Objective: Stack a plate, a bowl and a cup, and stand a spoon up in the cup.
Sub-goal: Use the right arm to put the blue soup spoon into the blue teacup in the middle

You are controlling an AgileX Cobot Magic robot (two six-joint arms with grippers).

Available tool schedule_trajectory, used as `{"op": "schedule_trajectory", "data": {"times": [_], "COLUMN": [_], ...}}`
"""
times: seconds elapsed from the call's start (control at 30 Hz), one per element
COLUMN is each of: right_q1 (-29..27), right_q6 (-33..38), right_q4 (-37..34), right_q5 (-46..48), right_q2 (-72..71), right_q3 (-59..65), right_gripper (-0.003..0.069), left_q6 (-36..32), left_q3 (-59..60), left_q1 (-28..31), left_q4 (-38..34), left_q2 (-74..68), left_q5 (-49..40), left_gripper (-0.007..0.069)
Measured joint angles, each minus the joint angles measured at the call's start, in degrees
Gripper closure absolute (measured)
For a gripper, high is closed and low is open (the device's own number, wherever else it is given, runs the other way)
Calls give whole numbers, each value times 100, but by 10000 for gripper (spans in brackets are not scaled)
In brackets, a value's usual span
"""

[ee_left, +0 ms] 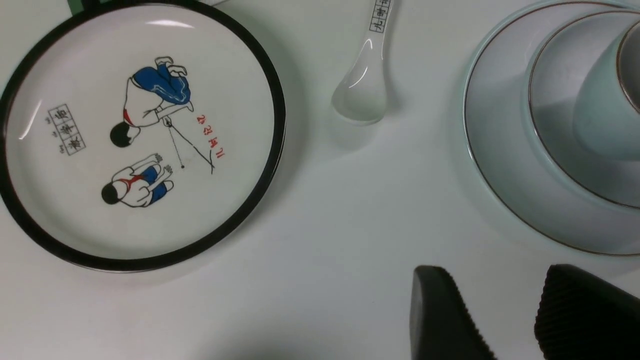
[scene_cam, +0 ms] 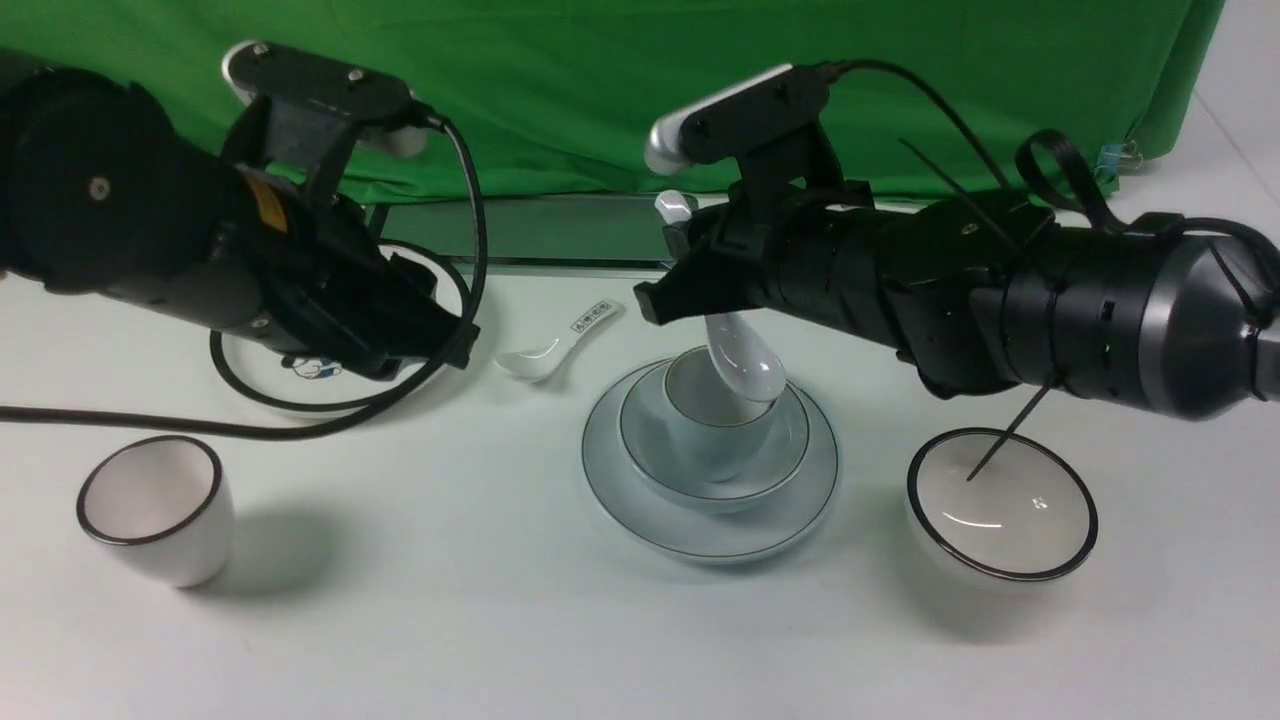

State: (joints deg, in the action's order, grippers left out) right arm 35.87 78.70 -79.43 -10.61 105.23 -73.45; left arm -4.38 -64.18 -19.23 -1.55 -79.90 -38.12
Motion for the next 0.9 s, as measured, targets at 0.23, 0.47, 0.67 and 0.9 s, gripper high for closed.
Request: {"op": "schedule_trajectory", "data": {"times": [0.23,0.47,0.67,0.9], "right_q1": [0,0,0,0], "right_q6": [-458,-747,-757,-723], "right_q4": [-1,-7,-7,-24], "right_q5": [-12,-198,-305,71], "right_q2": [29,309,392,324], "right_q3": [-34,-34,-34,-34], "right_gripper": [492,492,490,346], "left_q6": [4,4,11,11], "left_q3": [0,0,0,0], "left_q1": [0,0,0,0], "left_q4": [-5,-23,-23,-23], "left_q2": [0,0,0,0], "left_q5": [0,0,-5,-11], "left_gripper": [384,384,384,384]}}
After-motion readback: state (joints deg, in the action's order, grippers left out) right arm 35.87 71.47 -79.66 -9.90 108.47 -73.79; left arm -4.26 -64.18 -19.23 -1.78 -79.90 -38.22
